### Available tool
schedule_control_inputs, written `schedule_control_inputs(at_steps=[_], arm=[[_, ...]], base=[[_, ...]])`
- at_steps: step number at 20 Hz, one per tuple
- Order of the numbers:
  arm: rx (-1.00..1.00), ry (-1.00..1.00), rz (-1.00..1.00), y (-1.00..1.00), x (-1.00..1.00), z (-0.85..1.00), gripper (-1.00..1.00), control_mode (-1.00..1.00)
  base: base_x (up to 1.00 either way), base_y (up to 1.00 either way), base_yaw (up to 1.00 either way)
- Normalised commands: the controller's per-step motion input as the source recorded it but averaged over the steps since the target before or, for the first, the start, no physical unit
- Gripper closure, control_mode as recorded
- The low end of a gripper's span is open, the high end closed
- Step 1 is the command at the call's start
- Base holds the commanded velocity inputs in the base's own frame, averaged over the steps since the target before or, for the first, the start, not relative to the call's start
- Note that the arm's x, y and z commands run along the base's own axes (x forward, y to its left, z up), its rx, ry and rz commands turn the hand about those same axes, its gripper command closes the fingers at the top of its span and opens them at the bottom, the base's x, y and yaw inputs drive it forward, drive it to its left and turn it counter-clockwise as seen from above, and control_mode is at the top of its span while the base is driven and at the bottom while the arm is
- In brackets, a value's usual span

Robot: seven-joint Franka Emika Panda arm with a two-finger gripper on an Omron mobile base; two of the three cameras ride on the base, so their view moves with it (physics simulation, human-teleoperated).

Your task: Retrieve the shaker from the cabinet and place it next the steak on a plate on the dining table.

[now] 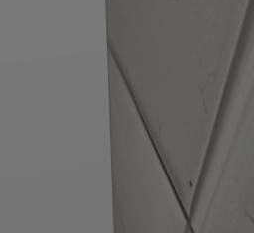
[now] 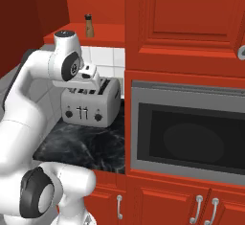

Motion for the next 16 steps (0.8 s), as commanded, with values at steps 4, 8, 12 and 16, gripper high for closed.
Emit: schedule_control_inputs(at_steps=[4, 8, 12, 16], arm=[[0.0, -0.05, 0.0, 0.0, -0.19, 0.0, -1.0, -1.0], [0.0, -0.13, 0.0, 0.0, -0.38, 0.0, -1.0, -1.0], [0.0, -0.21, 0.0, 0.0, -0.46, 0.13, -1.0, -1.0], [0.0, -0.18, 0.03, 0.0, -0.4, 0.42, -1.0, -1.0]], base=[[0.0, 0.0, 0.0], [0.0, 0.0, 0.0], [0.0, 0.0, 0.0], [0.0, 0.0, 0.0]])
